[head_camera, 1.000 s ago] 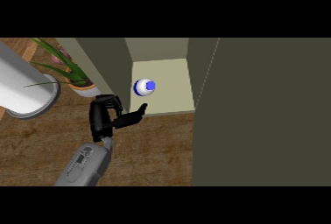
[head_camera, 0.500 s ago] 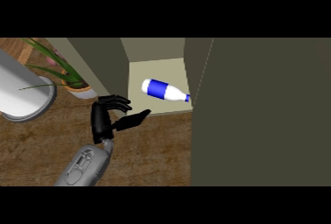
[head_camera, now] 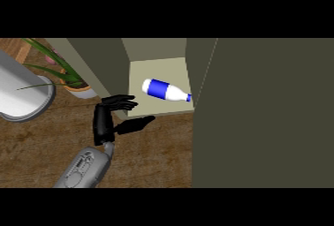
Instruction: Pick up the bottled water, place it into the cabinet and close the cabinet
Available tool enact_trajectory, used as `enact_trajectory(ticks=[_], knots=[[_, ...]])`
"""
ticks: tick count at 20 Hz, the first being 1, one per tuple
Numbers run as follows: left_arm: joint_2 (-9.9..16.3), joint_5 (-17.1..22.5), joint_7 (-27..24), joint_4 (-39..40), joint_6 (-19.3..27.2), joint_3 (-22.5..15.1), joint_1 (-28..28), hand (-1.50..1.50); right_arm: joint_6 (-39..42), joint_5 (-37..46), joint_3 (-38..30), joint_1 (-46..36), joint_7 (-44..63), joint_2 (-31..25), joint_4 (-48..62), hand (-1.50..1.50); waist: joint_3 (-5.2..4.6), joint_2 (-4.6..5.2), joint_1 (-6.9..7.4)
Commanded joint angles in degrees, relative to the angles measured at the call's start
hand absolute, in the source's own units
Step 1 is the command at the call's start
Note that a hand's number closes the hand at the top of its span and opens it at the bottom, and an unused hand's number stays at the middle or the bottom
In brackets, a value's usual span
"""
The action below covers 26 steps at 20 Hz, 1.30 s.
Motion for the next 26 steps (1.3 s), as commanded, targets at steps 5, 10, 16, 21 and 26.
enact_trajectory(ticks=[5,10,16,21,26], knots=[[-4.88,2.04,-0.51,0.1,-4.66,0.25,-15.14,-1.5,-2.19,-2.21,-0.71,0.28,1.73,-0.35,-4.22,-1.5,-0.2,0.37,-1.08],[-6.34,4.03,-2.8,-1.55,-4.8,0.87,-14.12,-1.5,-2.31,-1.41,-0.79,1.18,1.95,-0.51,-5.1,-1.5,-0.2,-0.06,-0.07],[-8.93,11.5,-8.03,4.17,-10.08,0.44,-17.97,-1.5,-7.34,-2.55,-2.09,2.58,6.01,0.24,-10.16,-1.5,-0.09,-0.05,3.23],[-8.99,14.8,-10.48,-0.01,-13.24,-3.4,-11.68,-1.5,-8.17,-8.73,-6.55,2.54,8.6,-1.66,-10.96,-1.5,-0.03,-0.37,4.84],[-9.01,16.11,-13.88,-2.38,-15.79,-4.66,-5.96,-1.5,-8.89,-5.46,-3.6,5.11,9.9,1.58,-14.71,-1.5,-0.03,-0.5,5.06]])
